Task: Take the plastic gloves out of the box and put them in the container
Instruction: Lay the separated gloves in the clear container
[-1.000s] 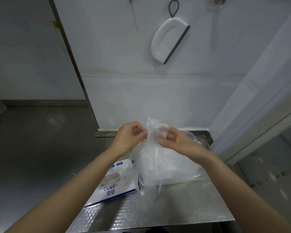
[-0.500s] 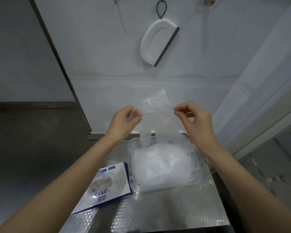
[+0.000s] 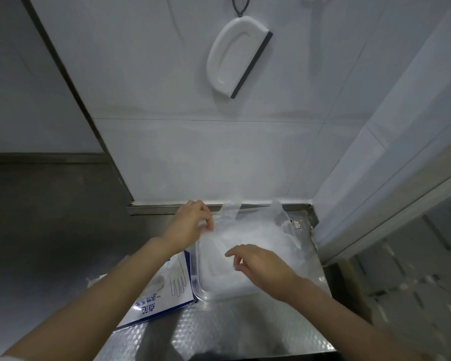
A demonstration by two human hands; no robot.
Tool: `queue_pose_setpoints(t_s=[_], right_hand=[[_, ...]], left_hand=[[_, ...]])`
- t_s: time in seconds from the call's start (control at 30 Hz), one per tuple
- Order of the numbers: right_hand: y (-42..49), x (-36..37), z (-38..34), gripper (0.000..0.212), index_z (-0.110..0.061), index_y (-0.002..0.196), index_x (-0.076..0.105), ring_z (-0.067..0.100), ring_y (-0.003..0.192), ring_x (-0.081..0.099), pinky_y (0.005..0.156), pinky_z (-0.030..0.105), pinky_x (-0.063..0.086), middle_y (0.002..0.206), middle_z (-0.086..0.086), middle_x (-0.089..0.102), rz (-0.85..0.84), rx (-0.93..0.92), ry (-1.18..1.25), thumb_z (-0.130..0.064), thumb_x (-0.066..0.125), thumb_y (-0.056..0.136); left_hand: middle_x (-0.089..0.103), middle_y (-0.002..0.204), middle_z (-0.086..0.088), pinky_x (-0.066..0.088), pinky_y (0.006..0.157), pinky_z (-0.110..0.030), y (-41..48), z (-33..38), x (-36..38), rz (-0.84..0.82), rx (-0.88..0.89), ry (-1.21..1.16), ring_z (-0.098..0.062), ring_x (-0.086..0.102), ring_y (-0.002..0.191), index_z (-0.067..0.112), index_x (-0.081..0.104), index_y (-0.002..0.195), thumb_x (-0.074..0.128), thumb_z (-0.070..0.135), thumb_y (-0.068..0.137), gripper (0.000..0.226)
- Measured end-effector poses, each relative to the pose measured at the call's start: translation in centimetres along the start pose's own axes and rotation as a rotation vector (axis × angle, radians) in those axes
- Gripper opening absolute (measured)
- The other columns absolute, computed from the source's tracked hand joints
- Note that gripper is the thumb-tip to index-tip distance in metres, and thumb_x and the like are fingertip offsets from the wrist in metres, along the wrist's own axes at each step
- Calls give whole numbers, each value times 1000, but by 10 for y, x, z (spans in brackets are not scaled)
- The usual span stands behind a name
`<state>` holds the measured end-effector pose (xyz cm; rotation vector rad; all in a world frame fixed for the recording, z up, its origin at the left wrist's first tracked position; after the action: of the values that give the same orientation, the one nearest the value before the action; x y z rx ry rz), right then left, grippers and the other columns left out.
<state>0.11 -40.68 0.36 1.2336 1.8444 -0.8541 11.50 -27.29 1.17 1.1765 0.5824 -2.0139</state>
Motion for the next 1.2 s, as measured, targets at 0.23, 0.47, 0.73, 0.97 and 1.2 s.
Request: queue_pose_setpoints(t_s=[0.23,0.47,0.73,0.97,1.2], right_hand=[[8,23,11,32,-22,124,54,5,84,55,77,13,43,108,-6,61,-90,191,310,-31,57,93],[17,-16,29,26,-21,122,55,9,107,51,87,21,39,119,-7,56,279,180,-1,-23,49,97],[33,36,80,55,-24,136,43,18,128,37,107,30,29,141,0,37,-170,235,-251,-35,64,86],[34,47,95,62,-24,139,38,17,134,32,112,29,18,144,-3,35,-245,229,-349,-36,65,85],[38,17,70,45,-19,137,43,22,126,44,104,32,35,139,4,45,-236,348,-296,-20,55,93]], left_hand=[[44,121,6,29,97,-22,-1,14,5,70,-31,147,-15,38,117,25,60,112,52,-14,80,51],[51,110,0,39,84,-21,-30,57,-7,368,-69,-4,-16,48,99,16,59,103,50,-7,86,30],[13,154,-16,27,108,-44,-14,25,106,-459,-147,511,-39,21,137,15,21,145,53,15,93,61],[-1,158,-12,32,108,-43,-9,17,123,-600,-208,529,-43,14,141,22,10,150,62,10,88,81],[36,145,-9,26,108,-37,-13,31,79,-381,-49,435,-29,39,128,15,30,143,47,21,97,50]])
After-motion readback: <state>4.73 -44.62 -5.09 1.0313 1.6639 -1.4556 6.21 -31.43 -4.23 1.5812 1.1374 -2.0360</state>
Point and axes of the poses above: each hand's wrist, its own y-axis towards the middle knuckle, its own x-axis out of the palm, z = x × y, the point moved 5 cm from there along y, towards the middle knuckle
